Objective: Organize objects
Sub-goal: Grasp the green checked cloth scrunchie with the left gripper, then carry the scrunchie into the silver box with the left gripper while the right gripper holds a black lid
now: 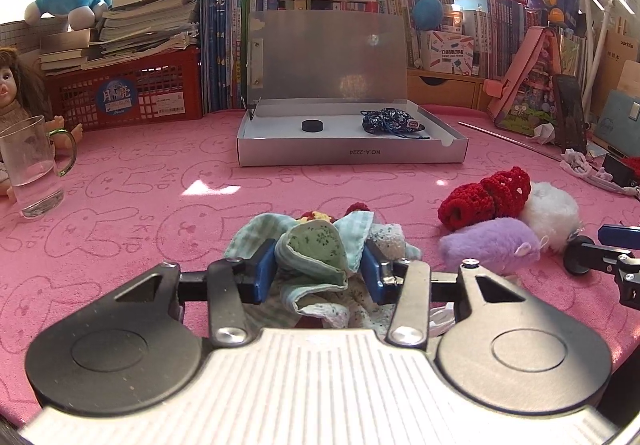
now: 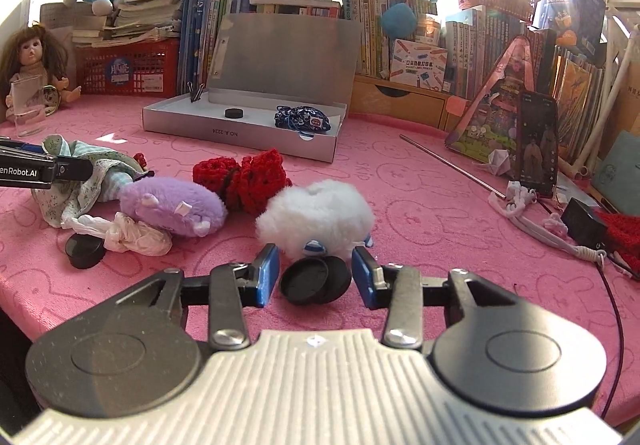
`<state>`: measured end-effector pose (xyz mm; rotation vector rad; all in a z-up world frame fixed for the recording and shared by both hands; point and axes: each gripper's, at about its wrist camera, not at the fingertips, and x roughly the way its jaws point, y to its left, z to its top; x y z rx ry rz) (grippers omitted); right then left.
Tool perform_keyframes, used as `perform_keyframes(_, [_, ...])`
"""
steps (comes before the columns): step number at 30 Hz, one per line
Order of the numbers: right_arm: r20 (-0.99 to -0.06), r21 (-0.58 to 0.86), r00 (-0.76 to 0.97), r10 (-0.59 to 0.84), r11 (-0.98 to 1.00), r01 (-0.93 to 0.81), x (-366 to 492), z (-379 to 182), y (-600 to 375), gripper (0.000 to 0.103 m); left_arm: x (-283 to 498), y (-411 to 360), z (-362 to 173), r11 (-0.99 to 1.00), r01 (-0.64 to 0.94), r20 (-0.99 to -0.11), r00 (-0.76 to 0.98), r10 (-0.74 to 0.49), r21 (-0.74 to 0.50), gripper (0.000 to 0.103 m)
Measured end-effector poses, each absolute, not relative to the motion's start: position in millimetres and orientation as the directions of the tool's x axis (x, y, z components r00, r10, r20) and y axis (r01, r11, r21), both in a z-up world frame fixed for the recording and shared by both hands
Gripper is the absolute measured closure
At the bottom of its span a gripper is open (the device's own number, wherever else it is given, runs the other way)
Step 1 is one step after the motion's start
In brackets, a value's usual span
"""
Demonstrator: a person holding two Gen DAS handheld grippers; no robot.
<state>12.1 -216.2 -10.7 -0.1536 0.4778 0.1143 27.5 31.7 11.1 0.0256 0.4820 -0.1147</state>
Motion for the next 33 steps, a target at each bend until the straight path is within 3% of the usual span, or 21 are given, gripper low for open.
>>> perform_keyframes(15, [-0.552,-0.067,0.815,0.177,0.965,-0.255,23.7,-24.1,-192.2,0.049,33.7,28.4,2.6,0.993,0.115,-0.488,0.868,-0.093,0.016,0.05])
perform_keyframes(17, [-0.553,-0.059,0.812,0.187,0.963,-0.263,24.0,-23.6,-190.0,0.049,36.9,28.8,0.4,0.994,0.108,-0.498,0.863,-0.086,0.016,0.044])
perform_keyframes(26, [-0.547,-0.026,0.817,0.184,0.971,-0.236,23.5,-25.2,-195.4,0.048,48.6,30.9,-7.8,0.994,0.103,-0.524,0.846,-0.101,-0.025,0.037])
perform_keyframes(28, [-0.549,-0.025,0.817,0.175,0.974,-0.225,23.4,-24.7,-193.8,0.05,47.6,29.9,-6.4,0.994,0.106,-0.519,0.848,-0.105,-0.028,0.042])
perform_keyframes(30, [-0.554,-0.012,0.813,0.18,0.975,-0.224,24.3,-23.0,-193.4,0.066,44.7,30.1,-2.9,0.993,0.11,-0.507,0.855,-0.114,-0.039,0.052])
perform_keyframes(33, [-0.557,0.007,0.809,0.187,0.975,-0.22,25.1,-20.2,-194.6,0.067,42.3,32.5,4.2,0.993,0.104,-0.493,0.862,-0.118,-0.055,0.061])
